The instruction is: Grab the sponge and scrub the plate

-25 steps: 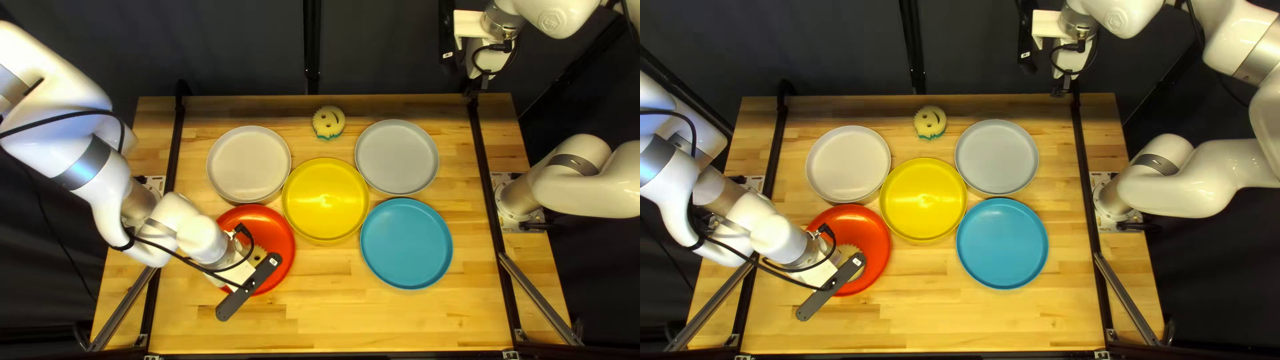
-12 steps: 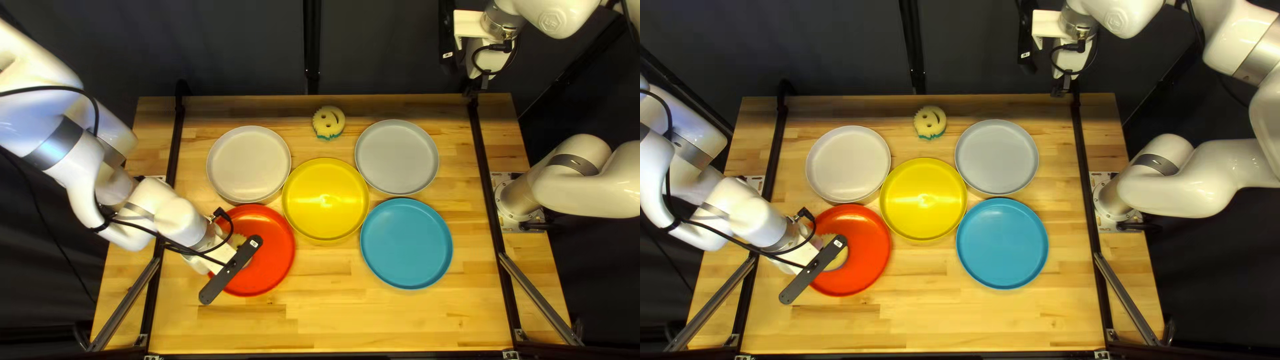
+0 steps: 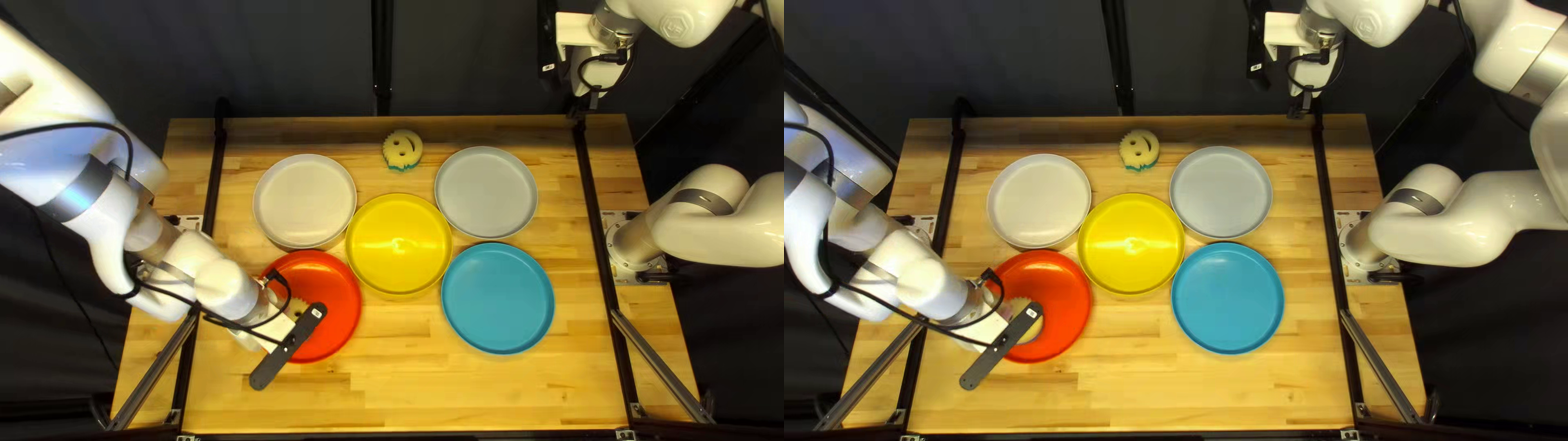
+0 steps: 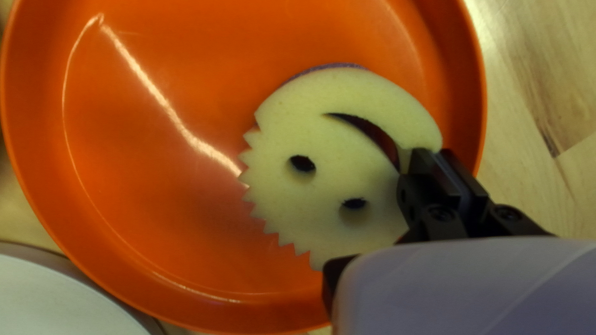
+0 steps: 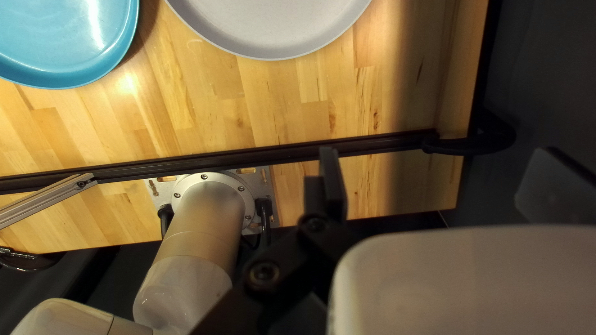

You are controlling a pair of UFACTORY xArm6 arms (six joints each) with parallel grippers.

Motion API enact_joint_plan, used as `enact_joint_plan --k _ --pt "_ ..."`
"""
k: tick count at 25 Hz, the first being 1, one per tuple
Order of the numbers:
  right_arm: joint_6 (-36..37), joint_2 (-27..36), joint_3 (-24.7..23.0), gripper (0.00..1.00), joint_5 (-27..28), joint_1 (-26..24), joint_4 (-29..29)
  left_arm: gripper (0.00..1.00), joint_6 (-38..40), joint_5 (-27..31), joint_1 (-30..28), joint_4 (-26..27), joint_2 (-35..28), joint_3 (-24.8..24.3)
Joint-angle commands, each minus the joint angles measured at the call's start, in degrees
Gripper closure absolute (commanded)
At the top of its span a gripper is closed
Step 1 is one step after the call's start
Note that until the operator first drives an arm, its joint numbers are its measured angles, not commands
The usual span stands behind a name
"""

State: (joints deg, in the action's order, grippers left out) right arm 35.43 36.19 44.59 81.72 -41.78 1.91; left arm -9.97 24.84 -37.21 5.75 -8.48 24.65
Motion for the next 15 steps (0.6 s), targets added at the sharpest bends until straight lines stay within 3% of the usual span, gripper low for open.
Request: enact_joint_plan --k 1,8,15 --pt "0.0 0.0 0.0 0.0 0.0 0.0 0.0 1.0 -1.7 -0.1 0.6 -0.3 0.7 0.4" --pt "0.0 0.0 0.0 0.0 0.0 0.0 0.0 1.0 -9.3 -1.2 4.7 4.4 -4.4 -6.6" --pt "0.0 0.0 0.0 0.0 0.0 0.0 0.0 1.0 -19.3 2.6 12.9 7.3 -9.2 -9.1"
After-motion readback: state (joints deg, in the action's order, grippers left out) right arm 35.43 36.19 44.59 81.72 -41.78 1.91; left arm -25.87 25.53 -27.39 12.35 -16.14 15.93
